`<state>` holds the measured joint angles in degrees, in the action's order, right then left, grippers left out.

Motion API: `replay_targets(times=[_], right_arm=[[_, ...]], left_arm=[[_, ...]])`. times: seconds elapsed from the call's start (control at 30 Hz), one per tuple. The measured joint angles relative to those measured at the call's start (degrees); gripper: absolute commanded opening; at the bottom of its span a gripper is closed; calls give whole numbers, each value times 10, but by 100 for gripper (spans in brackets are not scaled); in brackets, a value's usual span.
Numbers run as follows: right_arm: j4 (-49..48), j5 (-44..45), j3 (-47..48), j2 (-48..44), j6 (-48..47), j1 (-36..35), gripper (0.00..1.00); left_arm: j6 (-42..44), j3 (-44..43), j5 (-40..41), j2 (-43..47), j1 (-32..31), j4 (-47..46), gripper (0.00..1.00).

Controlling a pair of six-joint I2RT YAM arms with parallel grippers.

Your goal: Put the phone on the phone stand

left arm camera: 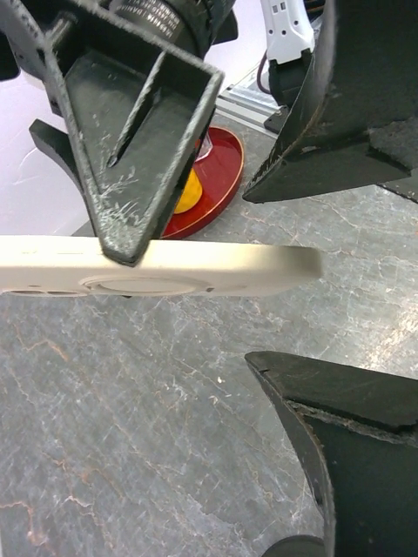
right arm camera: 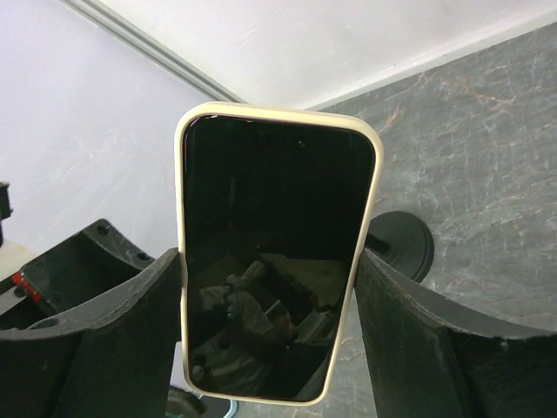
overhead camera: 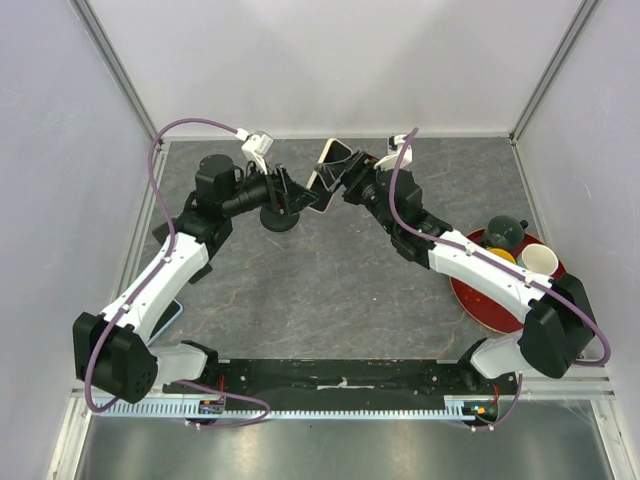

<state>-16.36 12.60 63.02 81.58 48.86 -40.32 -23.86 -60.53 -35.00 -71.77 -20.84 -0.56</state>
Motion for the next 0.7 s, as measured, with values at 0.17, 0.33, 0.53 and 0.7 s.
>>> replay_targets(times=[0.17,0.33,0.53,0.7], right_arm=[[-3,23,-4,0,0,-25,0],[-3,31,-7,-1,-1,-37,0],[-2,49,-9,-5,-11,-49,28],[12,37,-3,-5,-36,-48,87]], left_arm=[[2,2,1,-4,-12,0,64],[8,2,5,-5,-24,4,45],[23,2,14,-5,-24,11,2],[34,2,20,-5,-27,20,2]])
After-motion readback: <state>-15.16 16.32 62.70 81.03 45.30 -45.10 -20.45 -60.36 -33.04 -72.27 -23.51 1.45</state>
